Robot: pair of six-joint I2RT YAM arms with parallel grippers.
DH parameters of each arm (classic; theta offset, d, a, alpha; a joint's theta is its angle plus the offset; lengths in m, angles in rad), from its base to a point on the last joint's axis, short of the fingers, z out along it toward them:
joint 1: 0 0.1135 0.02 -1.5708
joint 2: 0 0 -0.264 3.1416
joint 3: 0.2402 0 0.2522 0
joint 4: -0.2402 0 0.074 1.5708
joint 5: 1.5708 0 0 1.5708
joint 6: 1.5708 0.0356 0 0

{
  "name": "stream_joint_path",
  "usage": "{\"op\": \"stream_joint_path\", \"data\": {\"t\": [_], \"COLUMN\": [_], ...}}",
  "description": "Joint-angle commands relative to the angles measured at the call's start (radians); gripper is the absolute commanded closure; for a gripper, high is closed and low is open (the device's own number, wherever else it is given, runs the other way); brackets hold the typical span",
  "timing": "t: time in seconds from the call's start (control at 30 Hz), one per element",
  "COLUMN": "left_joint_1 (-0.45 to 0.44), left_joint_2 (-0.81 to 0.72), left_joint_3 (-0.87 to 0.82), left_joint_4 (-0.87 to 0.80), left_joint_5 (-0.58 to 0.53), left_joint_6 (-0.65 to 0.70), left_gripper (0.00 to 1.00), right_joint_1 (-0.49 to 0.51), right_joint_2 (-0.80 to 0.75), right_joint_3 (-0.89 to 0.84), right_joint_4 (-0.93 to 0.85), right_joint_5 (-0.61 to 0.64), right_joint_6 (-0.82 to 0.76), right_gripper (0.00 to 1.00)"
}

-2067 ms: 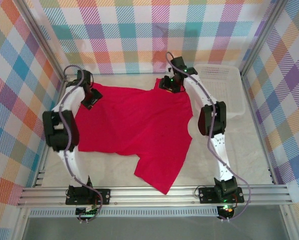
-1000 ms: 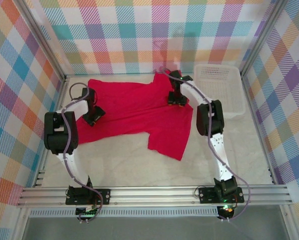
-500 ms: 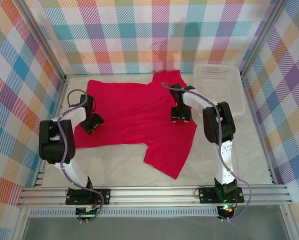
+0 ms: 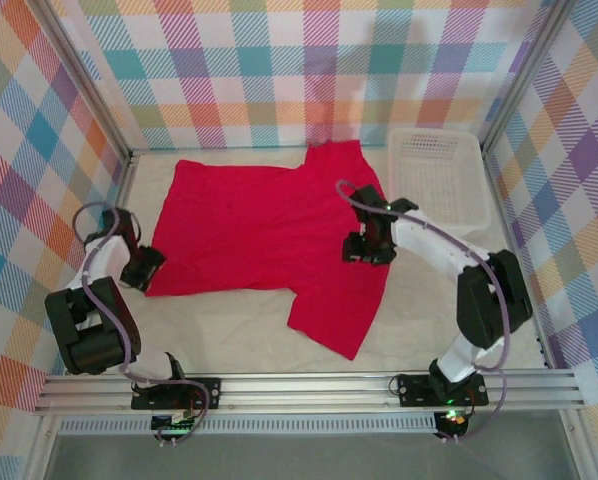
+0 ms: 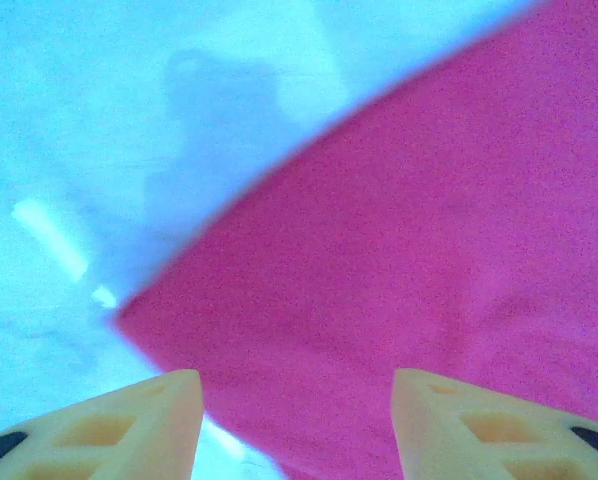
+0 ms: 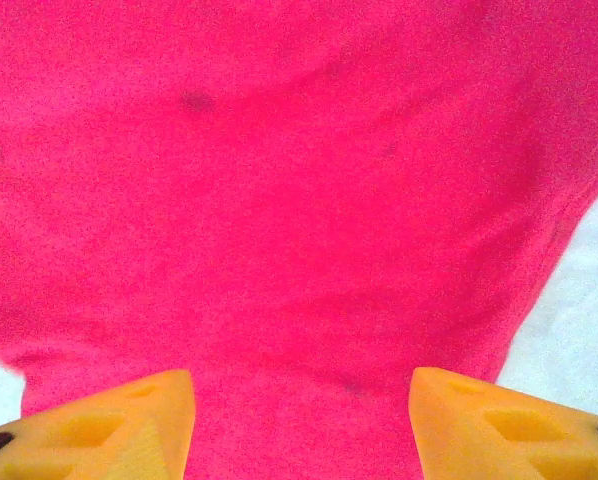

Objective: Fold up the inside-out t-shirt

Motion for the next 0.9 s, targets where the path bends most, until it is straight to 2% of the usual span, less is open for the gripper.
{"op": "stream_joint_path", "data": {"t": [0.0, 0.33, 0.4, 0.5, 0.6, 0.77, 0.87], "left_joint_1": [0.034, 0.033, 0.033, 0.033, 0.031, 0.025, 0.023], "left_joint_2": [-0.013, 0.123, 0.144, 0.146, 0.113, -0.019, -0.088], "left_joint_3": [-0.065, -0.078, -0.075, -0.076, -0.082, -0.121, -0.134], "left_joint_4": [0.011, 0.14, 0.165, 0.193, 0.187, 0.147, 0.114], "left_joint_5": [0.053, 0.053, 0.057, 0.076, 0.085, 0.066, 0.055], "left_joint_6": [-0.027, -0.07, -0.076, -0.088, -0.087, -0.088, -0.085], "left_gripper": [0.49, 0.48, 0.57, 0.81, 0.99, 1.0, 1.0], "right_joint_1": [0.044, 0.192, 0.253, 0.338, 0.412, 0.511, 0.515], "right_joint_2": [-0.069, -0.202, -0.219, -0.238, -0.252, -0.245, -0.202], "right_joint_3": [-0.07, -0.245, -0.289, -0.358, -0.414, -0.461, -0.495], "right_joint_4": [0.025, 0.024, 0.035, 0.04, 0.042, 0.087, 0.162], "right_joint_5": [-0.029, -0.042, -0.044, -0.035, -0.031, -0.032, -0.031], "right_joint_6": [0.089, 0.214, 0.257, 0.331, 0.403, 0.495, 0.523], "right_gripper": [0.41, 0.4, 0.4, 0.4, 0.4, 0.38, 0.39]}}
